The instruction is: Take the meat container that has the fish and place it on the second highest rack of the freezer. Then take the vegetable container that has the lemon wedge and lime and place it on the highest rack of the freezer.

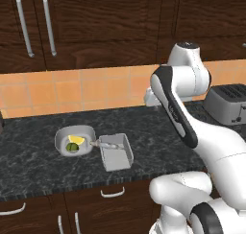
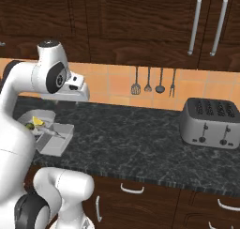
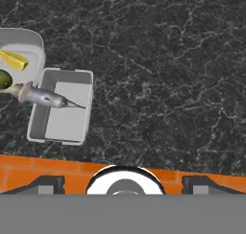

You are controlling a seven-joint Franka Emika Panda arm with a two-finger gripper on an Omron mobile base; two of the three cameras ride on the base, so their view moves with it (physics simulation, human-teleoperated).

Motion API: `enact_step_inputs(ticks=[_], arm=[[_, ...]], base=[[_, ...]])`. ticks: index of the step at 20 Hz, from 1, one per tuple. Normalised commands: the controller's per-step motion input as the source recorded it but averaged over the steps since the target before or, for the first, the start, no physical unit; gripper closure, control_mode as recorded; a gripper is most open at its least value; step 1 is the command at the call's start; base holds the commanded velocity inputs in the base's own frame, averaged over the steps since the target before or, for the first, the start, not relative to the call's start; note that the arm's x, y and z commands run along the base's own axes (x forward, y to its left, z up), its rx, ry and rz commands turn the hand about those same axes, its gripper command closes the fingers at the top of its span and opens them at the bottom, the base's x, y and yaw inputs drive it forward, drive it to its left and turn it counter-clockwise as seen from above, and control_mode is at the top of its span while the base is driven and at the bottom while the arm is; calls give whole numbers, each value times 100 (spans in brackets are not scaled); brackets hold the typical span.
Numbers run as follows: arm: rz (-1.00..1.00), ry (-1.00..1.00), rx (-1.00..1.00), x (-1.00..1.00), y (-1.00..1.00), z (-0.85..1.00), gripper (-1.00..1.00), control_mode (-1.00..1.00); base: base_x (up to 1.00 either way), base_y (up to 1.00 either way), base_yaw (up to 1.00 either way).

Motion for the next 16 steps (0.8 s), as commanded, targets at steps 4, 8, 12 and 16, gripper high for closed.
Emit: enact_step_inputs(ticks=[4, 8, 12, 16], arm=[[-30, 17, 0, 0, 90, -56, -100, -100], [-45, 20, 0, 0, 77, -75, -100, -100], [-51, 22, 0, -11, 46, -93, -100, -100], [-53, 11, 0, -2, 28, -82, -100, -100]], base=[[0, 0, 0], [0, 0, 0], [0, 0, 0], [0, 0, 0]])
